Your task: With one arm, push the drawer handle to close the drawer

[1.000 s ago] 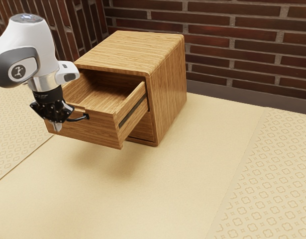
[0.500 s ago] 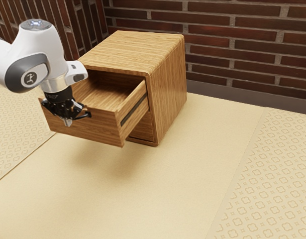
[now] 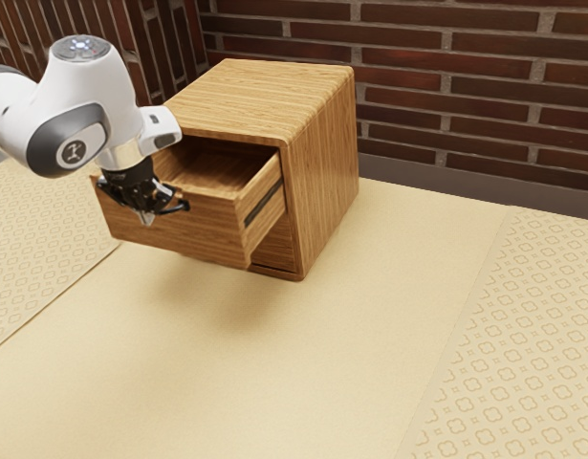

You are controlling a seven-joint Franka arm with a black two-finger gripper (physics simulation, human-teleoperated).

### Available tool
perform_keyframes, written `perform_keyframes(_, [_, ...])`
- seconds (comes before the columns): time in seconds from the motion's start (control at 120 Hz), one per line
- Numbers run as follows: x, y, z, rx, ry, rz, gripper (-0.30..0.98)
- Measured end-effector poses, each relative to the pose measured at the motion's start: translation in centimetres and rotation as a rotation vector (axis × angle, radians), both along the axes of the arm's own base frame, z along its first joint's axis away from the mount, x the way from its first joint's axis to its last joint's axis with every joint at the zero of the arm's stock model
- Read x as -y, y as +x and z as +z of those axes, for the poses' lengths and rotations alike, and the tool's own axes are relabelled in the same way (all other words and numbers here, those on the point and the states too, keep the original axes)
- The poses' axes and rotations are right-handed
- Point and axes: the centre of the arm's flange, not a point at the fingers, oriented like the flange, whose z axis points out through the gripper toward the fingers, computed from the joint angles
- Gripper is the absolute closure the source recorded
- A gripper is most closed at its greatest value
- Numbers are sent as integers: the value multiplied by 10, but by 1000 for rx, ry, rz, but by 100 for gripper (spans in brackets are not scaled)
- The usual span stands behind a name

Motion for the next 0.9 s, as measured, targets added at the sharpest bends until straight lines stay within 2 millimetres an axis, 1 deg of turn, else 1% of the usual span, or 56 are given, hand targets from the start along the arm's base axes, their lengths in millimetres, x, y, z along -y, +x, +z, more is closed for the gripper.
perform_keyframes(0.117, [2,10,0,15,5,-6,79])
perform_keyframes(0.425, [12,25,3,56,6,-31,78])
perform_keyframes(0.567, [11,28,1,62,11,-32,79])
perform_keyframes(0.633, [7,31,-2,60,15,-27,79])
perform_keyframes(0.75, [3,36,-1,65,27,-28,78])
perform_keyframes(0.9, [3,44,1,74,40,-35,78])
